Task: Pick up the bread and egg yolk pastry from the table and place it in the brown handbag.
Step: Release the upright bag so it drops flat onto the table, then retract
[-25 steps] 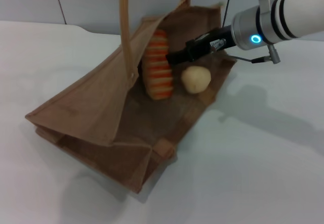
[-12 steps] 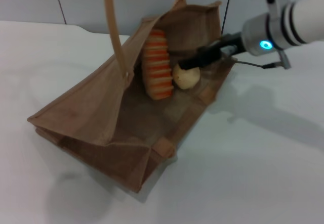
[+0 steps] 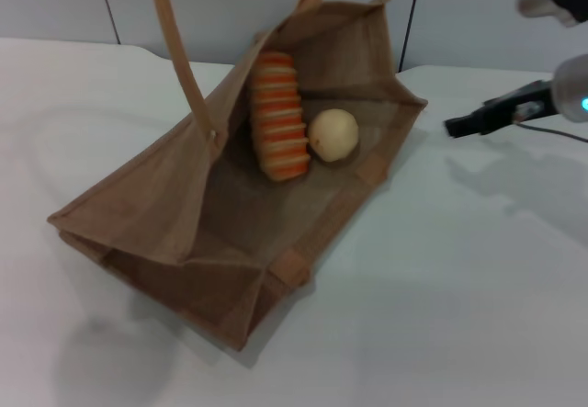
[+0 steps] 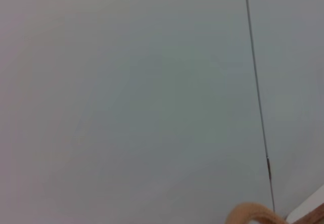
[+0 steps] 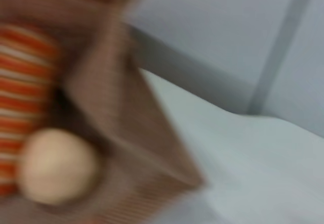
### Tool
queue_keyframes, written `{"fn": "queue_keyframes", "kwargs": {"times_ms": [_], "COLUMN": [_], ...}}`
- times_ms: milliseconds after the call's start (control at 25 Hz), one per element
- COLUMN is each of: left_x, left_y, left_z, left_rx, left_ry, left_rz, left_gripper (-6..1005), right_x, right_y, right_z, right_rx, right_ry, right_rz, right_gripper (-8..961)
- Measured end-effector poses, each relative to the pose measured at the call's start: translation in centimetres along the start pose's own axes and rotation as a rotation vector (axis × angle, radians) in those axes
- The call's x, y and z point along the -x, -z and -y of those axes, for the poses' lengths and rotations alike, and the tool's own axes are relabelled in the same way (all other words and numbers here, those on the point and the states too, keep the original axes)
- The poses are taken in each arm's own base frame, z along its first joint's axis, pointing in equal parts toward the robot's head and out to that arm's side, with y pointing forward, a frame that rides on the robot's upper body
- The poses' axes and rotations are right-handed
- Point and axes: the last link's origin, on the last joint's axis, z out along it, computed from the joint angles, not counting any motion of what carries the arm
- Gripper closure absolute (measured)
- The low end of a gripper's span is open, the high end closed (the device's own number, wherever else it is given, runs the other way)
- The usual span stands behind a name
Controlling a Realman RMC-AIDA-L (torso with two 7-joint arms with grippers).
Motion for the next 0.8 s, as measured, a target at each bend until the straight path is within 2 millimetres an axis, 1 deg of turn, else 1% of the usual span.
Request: {"fn": "queue_keyframes", "kwargs": {"times_ms": [120, 280, 400, 640, 720, 800], "left_x": [0.1, 0.0, -0.2, -0.1, 0.1, 0.7], "left_y": [-0.3, -0.7, -0.8, -1.1, -1.1, -1.0], "left_z": [0.0, -0.1, -0.1, 0.4, 0.6, 1.2], "left_rx": [0.009, 0.030, 0.076, 0.255, 0.295, 0.300], "left_ry": [-0.003, 0.014, 0.060, 0.196, 0.220, 0.230], "left_rz": [0.004, 0.002, -0.024, -0.096, -0.121, -0.151], "left_gripper": [855, 854, 854, 608, 538, 468], "right_x": [-0.5, -0.5, -0.3, -0.5, -0.7, -0.8], "right_y": [0.3, 0.2, 0.1, 0.7, 0.8, 0.9], "right_z": [0.9, 1.0, 1.0, 1.9, 2.2, 2.4], "right_rx": [-0.036, -0.045, -0.054, -0.075, -0.084, -0.095], "right_ry": [-0.021, -0.033, -0.034, -0.067, -0.072, -0.073], "right_rz": [-0.006, 0.007, 0.018, 0.050, 0.059, 0.082], "right_gripper": [212, 212, 213, 213, 212, 212]}}
